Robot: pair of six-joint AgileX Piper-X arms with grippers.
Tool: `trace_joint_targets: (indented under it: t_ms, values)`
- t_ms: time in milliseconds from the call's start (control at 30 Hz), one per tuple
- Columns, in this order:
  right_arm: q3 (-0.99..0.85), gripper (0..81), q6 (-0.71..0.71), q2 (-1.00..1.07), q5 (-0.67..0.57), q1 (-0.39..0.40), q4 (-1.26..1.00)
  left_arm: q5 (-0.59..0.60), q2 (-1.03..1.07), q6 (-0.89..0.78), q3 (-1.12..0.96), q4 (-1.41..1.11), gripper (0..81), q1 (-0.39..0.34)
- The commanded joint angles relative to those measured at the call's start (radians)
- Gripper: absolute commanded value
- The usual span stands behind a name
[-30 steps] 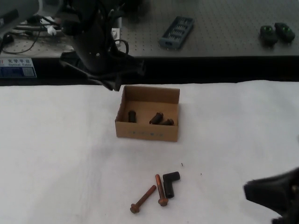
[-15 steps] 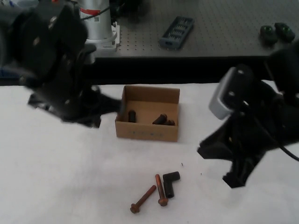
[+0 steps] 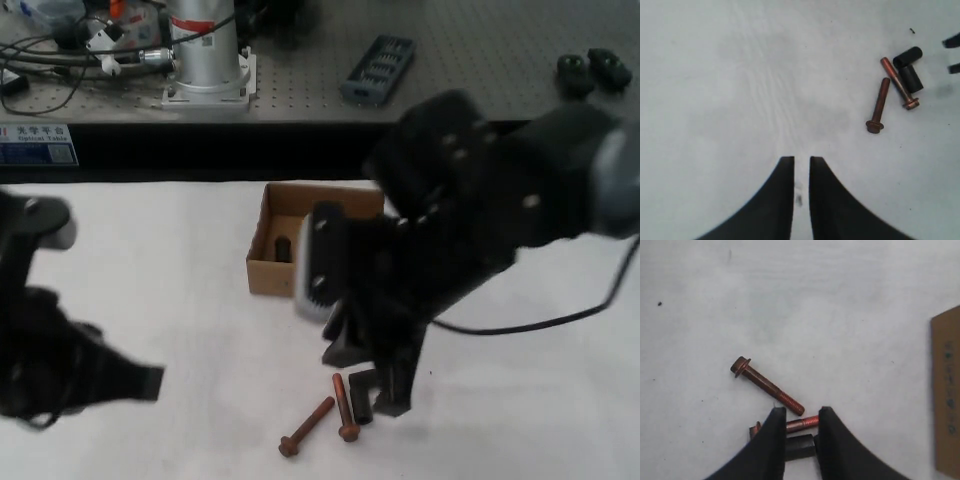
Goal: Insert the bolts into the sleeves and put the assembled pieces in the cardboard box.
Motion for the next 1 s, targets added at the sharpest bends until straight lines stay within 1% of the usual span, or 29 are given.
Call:
trace_joint_targets:
  t_ms: [0, 67, 267, 300, 367, 433, 467, 733, 967]
  values:
    - [-0.022, 18.5, -0.059, 0.036, 0.047, 0.012, 0.008, -0.013, -0.158, 0.03, 0.07, 0.014, 8.3, -0.002]
    - [-0.029, 18.5, -0.112, 0.072, 0.08, 0.018, 0.008, -0.01, -0.239, 0.03, 0.104, 0.038, 8.3, -0.002]
    - [-0.029, 18.6, -0.267, 0.135, 0.125, 0.02, 0.0, -0.01, -0.439, 0.03, 0.159, 0.148, 8.3, -0.002]
    - [-0.029, 19.3, -0.301, 0.141, 0.124, 0.02, -0.004, -0.015, -0.468, 0.03, 0.167, 0.16, 8.3, -0.002]
    - [-0.029, 24.3, -0.346, 0.147, 0.129, 0.02, -0.01, -0.025, -0.511, 0.03, 0.182, 0.174, 8.3, -0.002]
    - [-0.029, 29.6, -0.355, 0.149, 0.129, 0.026, -0.021, -0.025, -0.548, 0.03, 0.202, 0.176, 8.3, -0.002]
    - [-0.029, 30.6, -0.355, 0.15, 0.138, 0.031, -0.029, -0.025, -0.564, 0.027, 0.211, 0.176, 8.3, -0.002]
    - [-0.027, 30.4, -0.378, 0.179, 0.153, 0.074, -0.053, -0.025, -0.604, 0.013, 0.241, 0.248, 8.3, -0.002]
    - [-0.027, 30.4, -0.39, 0.222, 0.166, 0.11, -0.056, -0.025, -0.604, 0.013, 0.241, 0.247, 8.3, -0.002]
